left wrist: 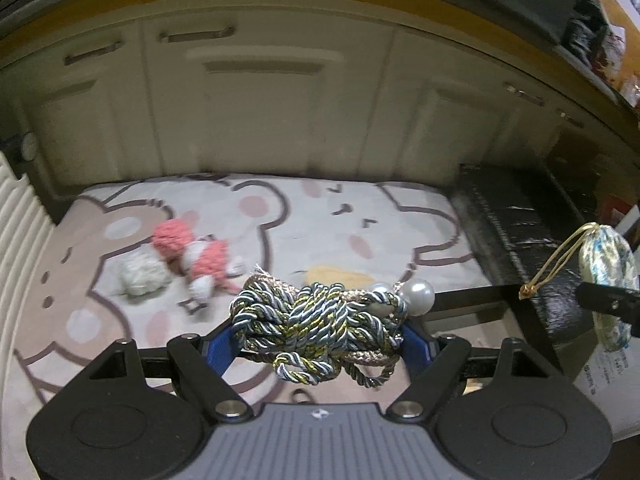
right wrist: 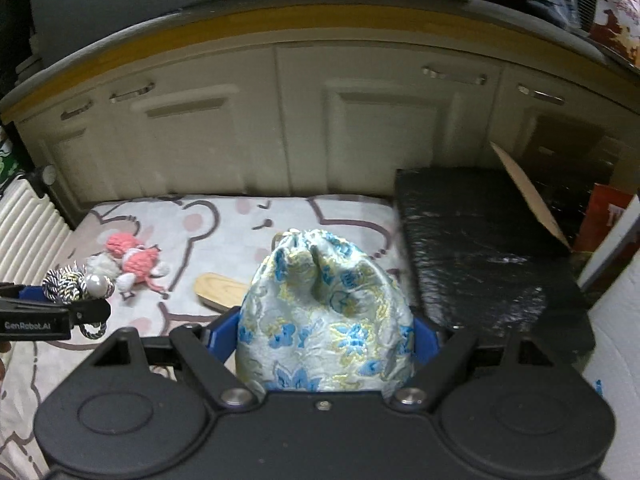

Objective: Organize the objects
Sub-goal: 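Open the left gripper to drop the rope tassel into the box while the right gripper holds the pouch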

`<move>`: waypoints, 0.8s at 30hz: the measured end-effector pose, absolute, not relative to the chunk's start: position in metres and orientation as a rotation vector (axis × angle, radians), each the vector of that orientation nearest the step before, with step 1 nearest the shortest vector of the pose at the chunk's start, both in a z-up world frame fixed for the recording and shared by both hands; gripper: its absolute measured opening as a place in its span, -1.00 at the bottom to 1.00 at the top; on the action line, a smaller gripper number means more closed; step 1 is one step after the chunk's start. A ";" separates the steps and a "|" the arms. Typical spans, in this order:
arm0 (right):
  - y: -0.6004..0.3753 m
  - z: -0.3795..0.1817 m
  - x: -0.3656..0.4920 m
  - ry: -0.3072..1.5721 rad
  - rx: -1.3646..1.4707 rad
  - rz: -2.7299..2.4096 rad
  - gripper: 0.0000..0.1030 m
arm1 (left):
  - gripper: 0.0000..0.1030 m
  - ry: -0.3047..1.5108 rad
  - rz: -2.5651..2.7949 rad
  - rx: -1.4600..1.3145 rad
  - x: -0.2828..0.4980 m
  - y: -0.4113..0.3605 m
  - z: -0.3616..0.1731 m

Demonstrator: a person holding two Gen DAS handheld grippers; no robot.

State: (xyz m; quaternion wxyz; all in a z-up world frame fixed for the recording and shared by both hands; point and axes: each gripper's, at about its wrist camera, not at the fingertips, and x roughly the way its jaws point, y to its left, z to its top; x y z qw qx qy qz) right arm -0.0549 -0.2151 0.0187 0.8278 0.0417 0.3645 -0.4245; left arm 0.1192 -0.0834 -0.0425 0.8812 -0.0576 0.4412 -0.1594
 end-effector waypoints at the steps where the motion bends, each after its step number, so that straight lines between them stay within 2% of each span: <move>1: -0.218 0.018 -0.059 0.776 0.088 -0.902 0.65 | 0.58 0.916 -0.342 -0.122 0.119 -0.089 -0.042; 24: -0.294 -0.043 -0.078 0.866 0.026 -0.878 0.65 | 0.58 0.968 -0.595 -0.217 0.147 -0.190 -0.082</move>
